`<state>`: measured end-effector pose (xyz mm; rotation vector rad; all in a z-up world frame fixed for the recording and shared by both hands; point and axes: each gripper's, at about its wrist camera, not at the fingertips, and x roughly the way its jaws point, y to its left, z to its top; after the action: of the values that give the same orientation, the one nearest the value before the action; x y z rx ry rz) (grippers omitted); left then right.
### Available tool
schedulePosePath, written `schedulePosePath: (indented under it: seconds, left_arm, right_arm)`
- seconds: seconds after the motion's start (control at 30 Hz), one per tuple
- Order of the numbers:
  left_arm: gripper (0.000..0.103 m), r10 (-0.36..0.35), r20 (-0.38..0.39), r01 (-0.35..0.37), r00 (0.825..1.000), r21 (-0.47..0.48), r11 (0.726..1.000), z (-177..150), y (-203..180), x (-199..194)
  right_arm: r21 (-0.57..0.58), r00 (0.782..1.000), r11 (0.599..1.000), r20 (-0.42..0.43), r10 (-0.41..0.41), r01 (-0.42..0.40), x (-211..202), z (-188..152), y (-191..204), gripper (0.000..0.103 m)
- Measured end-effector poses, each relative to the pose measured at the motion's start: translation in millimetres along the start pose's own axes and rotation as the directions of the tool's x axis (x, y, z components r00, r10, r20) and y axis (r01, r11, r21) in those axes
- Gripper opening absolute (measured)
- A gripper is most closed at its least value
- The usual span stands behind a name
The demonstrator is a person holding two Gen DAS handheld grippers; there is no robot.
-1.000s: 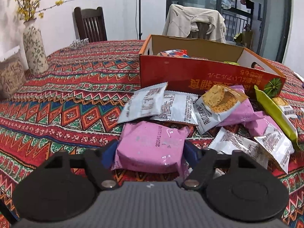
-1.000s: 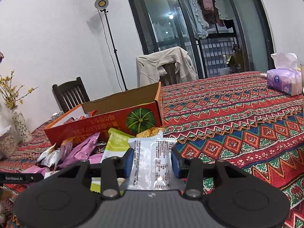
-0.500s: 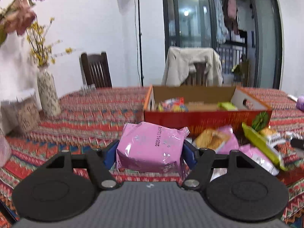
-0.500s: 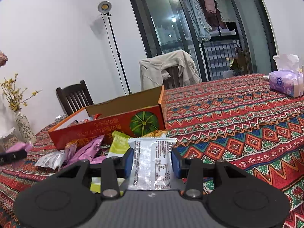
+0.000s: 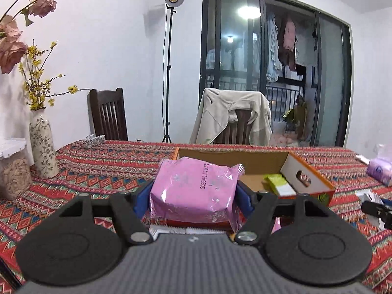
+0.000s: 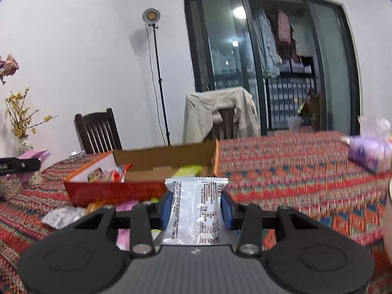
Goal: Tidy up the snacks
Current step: 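Carry the pink and white packets over the box and open both tools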
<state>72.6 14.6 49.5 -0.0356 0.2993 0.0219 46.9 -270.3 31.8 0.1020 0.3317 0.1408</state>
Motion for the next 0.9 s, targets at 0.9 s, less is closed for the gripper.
schedulePosePath:
  seconds: [0.9]
  left_arm:
    - [0.071, -0.054, -0.043, 0.053, 0.998, -0.021, 0.998, 33, -14, 143]
  right_arm:
    - [0.019, 0.997, 0.998, -0.039, 0.061, -0.061, 158, 73, 32, 0.04]
